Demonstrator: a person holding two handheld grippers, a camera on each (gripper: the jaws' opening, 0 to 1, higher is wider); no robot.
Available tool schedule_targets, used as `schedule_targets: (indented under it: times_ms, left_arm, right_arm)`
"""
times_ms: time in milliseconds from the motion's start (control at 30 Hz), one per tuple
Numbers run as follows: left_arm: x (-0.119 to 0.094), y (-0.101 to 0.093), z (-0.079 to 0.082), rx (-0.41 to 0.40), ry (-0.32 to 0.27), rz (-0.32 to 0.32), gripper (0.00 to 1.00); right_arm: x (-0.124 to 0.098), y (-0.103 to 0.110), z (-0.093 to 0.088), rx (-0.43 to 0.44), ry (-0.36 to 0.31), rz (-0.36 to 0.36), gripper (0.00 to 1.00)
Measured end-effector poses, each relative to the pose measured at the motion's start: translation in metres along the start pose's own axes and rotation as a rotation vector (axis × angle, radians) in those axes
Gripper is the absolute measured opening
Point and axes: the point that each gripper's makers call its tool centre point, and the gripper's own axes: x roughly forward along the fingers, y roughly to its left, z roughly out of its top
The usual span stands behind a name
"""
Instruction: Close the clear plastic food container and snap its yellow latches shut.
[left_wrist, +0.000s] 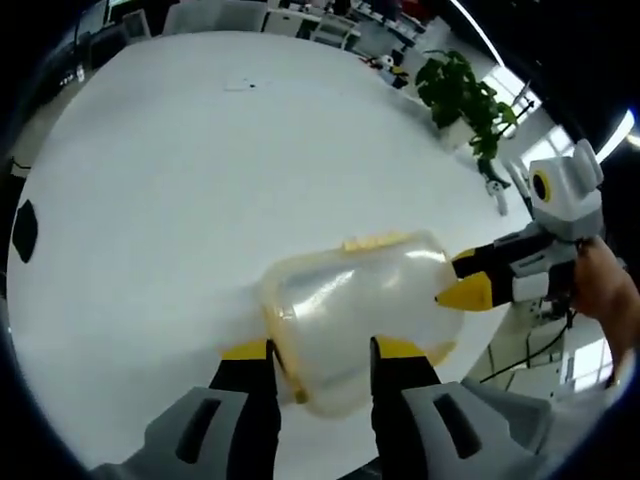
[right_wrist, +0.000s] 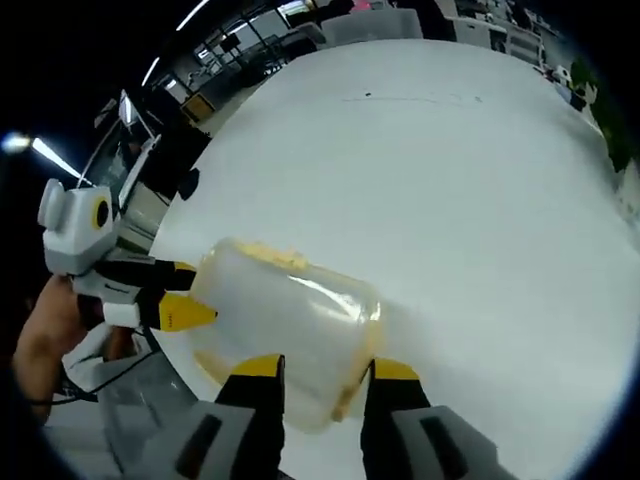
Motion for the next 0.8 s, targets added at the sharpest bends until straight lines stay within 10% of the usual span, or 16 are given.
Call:
schedule_targets:
  times_ms: [800]
  left_arm:
    - [-0.0073,0.0044,0.0010,-0.024,-0.022,-0.022,0.36]
  right_arm:
    - [-0.0020,-0.0040,-0.0024,-0.068,0.048,-0.013,0.31]
